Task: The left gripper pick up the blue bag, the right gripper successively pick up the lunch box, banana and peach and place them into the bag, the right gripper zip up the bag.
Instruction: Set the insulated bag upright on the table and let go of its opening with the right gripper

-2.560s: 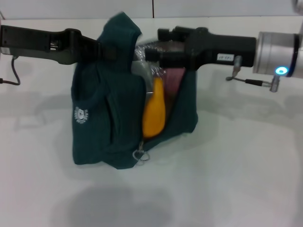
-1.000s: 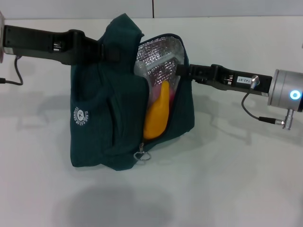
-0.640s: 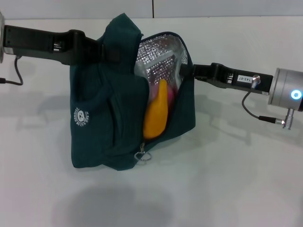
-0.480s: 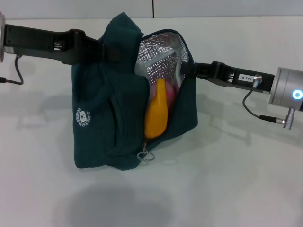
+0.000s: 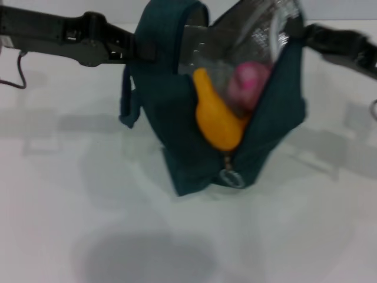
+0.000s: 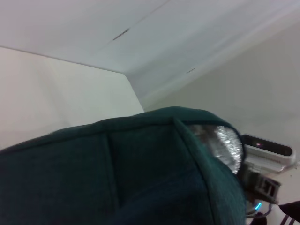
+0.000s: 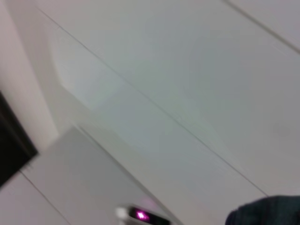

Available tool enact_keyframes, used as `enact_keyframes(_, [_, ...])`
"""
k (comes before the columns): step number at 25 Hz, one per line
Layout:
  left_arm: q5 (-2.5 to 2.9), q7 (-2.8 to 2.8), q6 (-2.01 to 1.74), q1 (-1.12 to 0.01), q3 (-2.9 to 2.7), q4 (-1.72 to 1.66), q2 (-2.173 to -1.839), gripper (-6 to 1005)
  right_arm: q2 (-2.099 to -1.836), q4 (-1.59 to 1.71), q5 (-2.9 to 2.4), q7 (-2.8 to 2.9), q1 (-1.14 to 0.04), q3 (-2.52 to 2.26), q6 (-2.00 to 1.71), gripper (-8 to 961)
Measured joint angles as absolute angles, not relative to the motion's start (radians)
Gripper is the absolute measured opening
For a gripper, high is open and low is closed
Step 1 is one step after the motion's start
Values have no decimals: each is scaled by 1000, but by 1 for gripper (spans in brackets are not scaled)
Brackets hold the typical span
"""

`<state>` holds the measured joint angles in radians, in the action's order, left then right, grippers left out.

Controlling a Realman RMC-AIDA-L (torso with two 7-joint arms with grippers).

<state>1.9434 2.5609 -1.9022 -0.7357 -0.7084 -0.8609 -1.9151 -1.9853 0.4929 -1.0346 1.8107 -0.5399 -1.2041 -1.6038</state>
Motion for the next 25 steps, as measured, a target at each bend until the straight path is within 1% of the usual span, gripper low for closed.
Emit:
enact_keyframes(2, [1944, 2571, -1903, -751, -709, -849, -1916, 84, -1976, 513, -1037, 1831, -514, -1163, -1653, 33])
enact_keyframes(4, [1953, 2569, -1887, -764, -709, -820, -1924, 85, -1967, 514, -1039, 1847, -498, -1145, -1677, 31])
enact_keyframes(7, [2003, 2550, -1825, -785, -710, -766, -1942, 85, -1959, 495, -1045, 1853, -482, -1142, -1672, 31])
enact_keyframes(8, [2030, 2536, -1795, -795, -710, -744, -1953, 85, -1958, 485, -1050, 1850, -479, -1143, -1665, 31])
enact_keyframes(13, [2078, 2481, -1685, -811, -721, -693, -1987, 86, -1964, 463, -1123, 1826, -480, -1143, -1572, 30])
enact_keyframes(16, [2082, 2472, -1625, -808, -750, -684, -1997, 86, -1972, 463, -1172, 1824, -490, -1145, -1514, 30])
enact_keyframes(20, [2080, 2464, -1609, -804, -760, -683, -2003, 87, -1977, 463, -1195, 1824, -500, -1144, -1486, 30])
enact_keyframes(25, [2068, 2463, -1631, -794, -754, -682, -2001, 87, -1974, 466, -1189, 1828, -494, -1126, -1493, 29])
